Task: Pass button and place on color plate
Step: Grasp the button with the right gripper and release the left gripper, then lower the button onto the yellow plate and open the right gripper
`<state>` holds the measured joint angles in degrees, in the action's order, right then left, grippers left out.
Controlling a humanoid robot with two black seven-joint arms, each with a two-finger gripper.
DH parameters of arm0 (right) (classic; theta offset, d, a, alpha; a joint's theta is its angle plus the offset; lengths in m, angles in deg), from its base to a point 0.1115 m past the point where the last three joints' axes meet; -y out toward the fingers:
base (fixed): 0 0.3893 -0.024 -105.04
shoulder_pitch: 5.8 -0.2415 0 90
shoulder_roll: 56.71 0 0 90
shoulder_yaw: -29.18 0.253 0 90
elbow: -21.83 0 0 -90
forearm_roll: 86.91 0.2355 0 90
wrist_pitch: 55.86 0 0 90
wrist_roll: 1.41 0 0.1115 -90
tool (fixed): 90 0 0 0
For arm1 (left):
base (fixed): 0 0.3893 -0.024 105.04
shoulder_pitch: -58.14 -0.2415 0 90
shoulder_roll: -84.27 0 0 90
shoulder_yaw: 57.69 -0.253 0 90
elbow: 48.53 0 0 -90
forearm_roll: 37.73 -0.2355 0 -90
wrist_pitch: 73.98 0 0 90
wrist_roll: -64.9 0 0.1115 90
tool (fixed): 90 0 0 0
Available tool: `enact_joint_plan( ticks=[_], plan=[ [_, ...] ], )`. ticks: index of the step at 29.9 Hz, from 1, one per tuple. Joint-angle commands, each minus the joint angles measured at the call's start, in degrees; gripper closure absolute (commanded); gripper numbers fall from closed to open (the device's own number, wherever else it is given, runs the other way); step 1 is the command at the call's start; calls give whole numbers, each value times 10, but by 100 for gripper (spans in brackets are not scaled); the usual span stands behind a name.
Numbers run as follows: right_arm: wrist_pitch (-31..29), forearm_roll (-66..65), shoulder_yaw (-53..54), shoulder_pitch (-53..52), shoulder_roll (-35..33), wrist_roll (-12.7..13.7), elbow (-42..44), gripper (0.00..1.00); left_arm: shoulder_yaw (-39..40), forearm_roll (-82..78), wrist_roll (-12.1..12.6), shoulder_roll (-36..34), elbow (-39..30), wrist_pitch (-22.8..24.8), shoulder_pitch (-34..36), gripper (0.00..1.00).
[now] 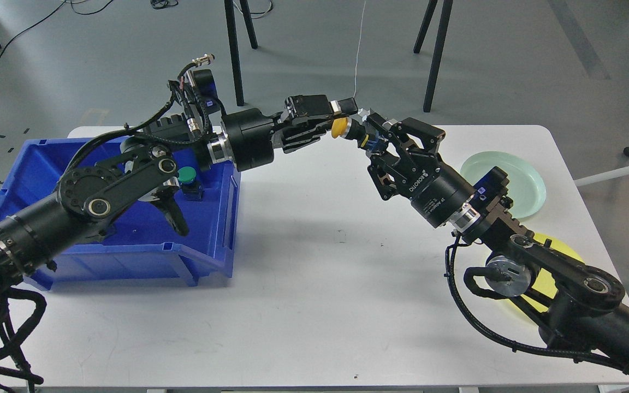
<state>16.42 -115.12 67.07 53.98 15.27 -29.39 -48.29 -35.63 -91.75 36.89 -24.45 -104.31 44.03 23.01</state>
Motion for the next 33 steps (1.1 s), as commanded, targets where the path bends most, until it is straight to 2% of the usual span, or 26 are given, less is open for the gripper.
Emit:
enact_joint_plan(
  ticks=[1, 8, 16, 23, 30, 33],
  plan=[
    [1, 0, 0, 2, -1, 0, -1, 100, 0, 0, 0, 0, 1, 0, 0, 46],
    [0, 0, 0, 5, -1, 0, -3, 100, 0, 0, 0, 0, 1, 0, -1, 38],
    [0, 3, 11, 13, -10, 0, -8, 100, 9, 12, 0, 1, 1, 0, -2, 19],
    [0, 3, 62, 65, -39, 0, -49, 100, 9, 23, 0, 2, 5, 0, -2, 18],
    [2, 0, 190, 186, -138, 0, -106, 100, 9, 24, 0, 2, 8, 0, -2, 18],
    [29, 0, 241, 244, -183, 0, -108, 100, 10, 24, 0, 2, 8, 0, -2, 18]
  ],
)
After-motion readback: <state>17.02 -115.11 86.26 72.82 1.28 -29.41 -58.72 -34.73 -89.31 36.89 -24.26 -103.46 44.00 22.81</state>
